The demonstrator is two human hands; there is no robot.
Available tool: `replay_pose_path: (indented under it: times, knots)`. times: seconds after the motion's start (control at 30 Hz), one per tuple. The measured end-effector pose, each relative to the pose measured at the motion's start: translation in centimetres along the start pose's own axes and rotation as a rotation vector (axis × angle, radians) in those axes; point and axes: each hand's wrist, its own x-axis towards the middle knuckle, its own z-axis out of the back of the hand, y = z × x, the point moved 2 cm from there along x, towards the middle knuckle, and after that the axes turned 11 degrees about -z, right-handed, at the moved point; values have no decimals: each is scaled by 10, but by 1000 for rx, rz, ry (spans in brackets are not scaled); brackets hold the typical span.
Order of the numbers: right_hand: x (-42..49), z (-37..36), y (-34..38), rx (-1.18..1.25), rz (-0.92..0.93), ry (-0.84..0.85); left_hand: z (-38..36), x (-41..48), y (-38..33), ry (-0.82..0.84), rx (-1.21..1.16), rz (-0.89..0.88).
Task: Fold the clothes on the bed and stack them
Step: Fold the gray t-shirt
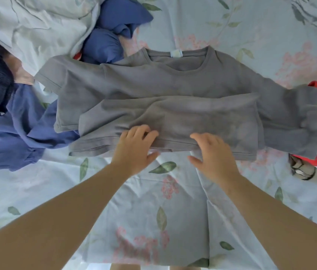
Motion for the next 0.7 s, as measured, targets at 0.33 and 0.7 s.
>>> replay_pose_path:
  times: [0.33,0.7]
  knots:
    - [17,-27,-24,-107,-2,-325,-14,-15,36,-90,75,30]
    - [-11,7,-28,-54,-2,-151,11,-27,11,15,-252,286]
